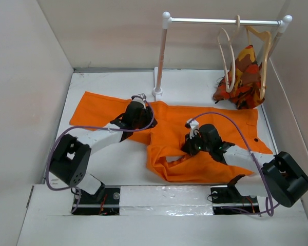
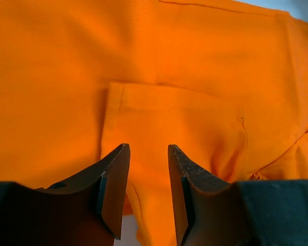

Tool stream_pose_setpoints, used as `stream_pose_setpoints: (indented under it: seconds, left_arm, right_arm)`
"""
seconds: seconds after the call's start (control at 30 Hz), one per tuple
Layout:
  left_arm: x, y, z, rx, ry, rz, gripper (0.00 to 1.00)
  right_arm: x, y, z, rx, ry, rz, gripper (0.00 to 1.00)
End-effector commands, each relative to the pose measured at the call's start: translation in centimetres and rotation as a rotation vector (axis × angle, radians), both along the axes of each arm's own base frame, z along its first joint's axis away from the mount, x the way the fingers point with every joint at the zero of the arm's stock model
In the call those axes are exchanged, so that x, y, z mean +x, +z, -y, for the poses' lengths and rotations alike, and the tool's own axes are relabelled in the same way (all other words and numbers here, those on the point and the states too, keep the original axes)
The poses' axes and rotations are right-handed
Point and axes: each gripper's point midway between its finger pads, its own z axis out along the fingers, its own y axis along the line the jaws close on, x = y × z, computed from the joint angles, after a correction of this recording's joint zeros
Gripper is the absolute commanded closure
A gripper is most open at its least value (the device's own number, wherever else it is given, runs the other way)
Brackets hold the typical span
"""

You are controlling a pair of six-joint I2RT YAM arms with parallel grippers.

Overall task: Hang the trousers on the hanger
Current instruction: Flatten out the trousers at the center of the board.

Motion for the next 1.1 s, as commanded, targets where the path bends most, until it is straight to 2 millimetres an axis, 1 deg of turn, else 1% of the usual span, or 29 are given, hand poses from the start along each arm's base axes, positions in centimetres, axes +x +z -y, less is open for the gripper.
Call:
stream_pose_setpoints:
  seconds: [0.0, 0.03, 0.07, 0.1, 0.13, 0.17, 0.2, 0.23, 0.27, 0.3, 0.33, 0.37, 0.4, 0.43, 0.47, 0.5, 0.53, 0.57, 0.6, 0.63, 0.67, 0.7, 0.77, 0.8, 0.83, 0.87, 0.97, 1.0, 1.07]
  left_arm:
    - [0.3, 3.7, -3.2, -0.039, 0.154, 0.116, 0.67]
    - [0.7, 4.9, -4.7, -0.064, 0.213, 0.145, 0.67]
    - [0.7, 6.3, -5.9, -0.101, 0.271, 0.170, 0.66]
    - [0.4, 9.4, -8.0, -0.140, 0.347, 0.249, 0.66]
    - [0.4, 10.5, -10.0, -0.144, 0.410, 0.275, 0.66]
    - [-0.5, 13.9, -11.7, -0.195, 0.457, 0.358, 0.66]
    - [-0.8, 15.2, -13.6, -0.194, 0.532, 0.402, 0.65]
    - [-1.4, 15.8, -14.9, -0.185, 0.571, 0.416, 0.64]
    - [-1.8, 17.0, -16.5, -0.191, 0.624, 0.447, 0.64]
    - [-2.8, 19.1, -18.2, -0.208, 0.674, 0.507, 0.63]
    - [-3.4, 19.3, -19.1, -0.198, 0.703, 0.514, 0.62]
    - [-4.0, 19.6, -19.8, -0.189, 0.724, 0.522, 0.61]
    - [-4.6, 20.2, -20.9, -0.179, 0.755, 0.545, 0.60]
    - [-5.0, 20.3, -21.2, -0.177, 0.764, 0.548, 0.60]
    - [-5.2, 20.4, -21.4, -0.173, 0.771, 0.548, 0.60]
    - [-5.4, 20.3, -21.5, -0.176, 0.772, 0.549, 0.60]
    - [-5.3, 20.2, -21.4, -0.180, 0.768, 0.550, 0.60]
    - [-5.2, 20.1, -21.1, -0.188, 0.757, 0.549, 0.60]
    - [-5.0, 19.3, -20.5, -0.188, 0.736, 0.528, 0.60]
    - [-4.7, 19.3, -20.1, -0.203, 0.721, 0.531, 0.60]
    - [-4.4, 18.6, -19.6, -0.208, 0.705, 0.515, 0.59]
    - [-3.8, 17.2, -18.8, -0.200, 0.678, 0.474, 0.60]
    - [-3.3, 15.7, -17.9, -0.196, 0.655, 0.426, 0.60]
    - [-3.0, 14.2, -17.5, -0.178, 0.645, 0.386, 0.60]
    - [-2.6, 14.3, -17.3, -0.190, 0.643, 0.395, 0.60]
    - [-2.4, 13.6, -17.1, -0.183, 0.637, 0.379, 0.60]
    - [-2.4, 12.6, -16.5, -0.180, 0.609, 0.354, 0.60]
    - [-2.6, 11.6, -16.1, -0.175, 0.588, 0.328, 0.60]
    - [-3.1, 9.9, -14.9, -0.176, 0.545, 0.277, 0.63]
  right_arm:
    - [3.1, 7.0, -4.6, 0.115, 0.056, 0.174, 1.00]
    - [4.6, 11.0, -6.5, 0.136, 0.070, 0.238, 1.00]
    - [5.0, 12.8, -7.9, 0.134, 0.105, 0.277, 1.00]
    - [4.2, 14.4, -10.3, 0.141, 0.166, 0.295, 1.00]
    - [3.9, 14.0, -12.0, 0.104, 0.214, 0.264, 1.00]
    - [4.4, 19.4, -14.9, 0.152, 0.274, 0.375, 1.00]
    - [3.6, 21.4, -16.7, 0.172, 0.326, 0.404, 1.00]
    - [0.6, 21.3, -19.2, 0.162, 0.435, 0.377, 1.00]
    - [-0.4, 26.1, -21.0, 0.217, 0.492, 0.467, 1.00]
    - [-1.8, 27.6, -21.9, 0.230, 0.536, 0.491, 1.00]
    - [-3.0, 28.4, -22.2, 0.225, 0.565, 0.513, 1.00]
    - [-4.8, 30.5, -22.3, 0.250, 0.597, 0.573, 1.00]
    - [-4.4, 30.3, -21.7, 0.244, 0.562, 0.591, 1.00]
    - [-4.5, 29.8, -21.2, 0.247, 0.548, 0.588, 1.00]
    - [-2.8, 29.4, -19.3, 0.246, 0.482, 0.579, 1.00]
    - [-1.4, 24.5, -18.0, 0.204, 0.446, 0.516, 1.00]
    - [-0.5, 22.2, -17.1, 0.221, 0.443, 0.466, 1.00]
    - [1.0, 19.1, -15.8, 0.202, 0.402, 0.395, 1.00]
    - [4.5, 14.8, -13.3, 0.141, 0.321, 0.320, 1.00]
    - [5.3, 11.0, -11.7, 0.093, 0.291, 0.243, 1.00]
    - [5.8, 9.1, -10.9, 0.076, 0.293, 0.195, 1.00]
    - [7.1, 6.3, -9.6, 0.039, 0.259, 0.130, 1.00]
    - [7.8, 5.6, -9.7, 0.044, 0.253, 0.116, 1.00]
    - [8.4, 5.5, -9.5, 0.042, 0.241, 0.118, 1.00]
    - [8.8, 5.4, -9.6, 0.033, 0.233, 0.122, 1.00]
    - [10.0, 6.2, -9.6, 0.017, 0.202, 0.152, 1.00]
    - [11.2, 7.2, -9.9, 0.002, 0.194, 0.177, 1.00]
    - [11.9, 8.3, -10.3, 0.013, 0.190, 0.200, 1.00]
    - [12.7, 8.8, -10.4, 0.001, 0.177, 0.217, 1.00]
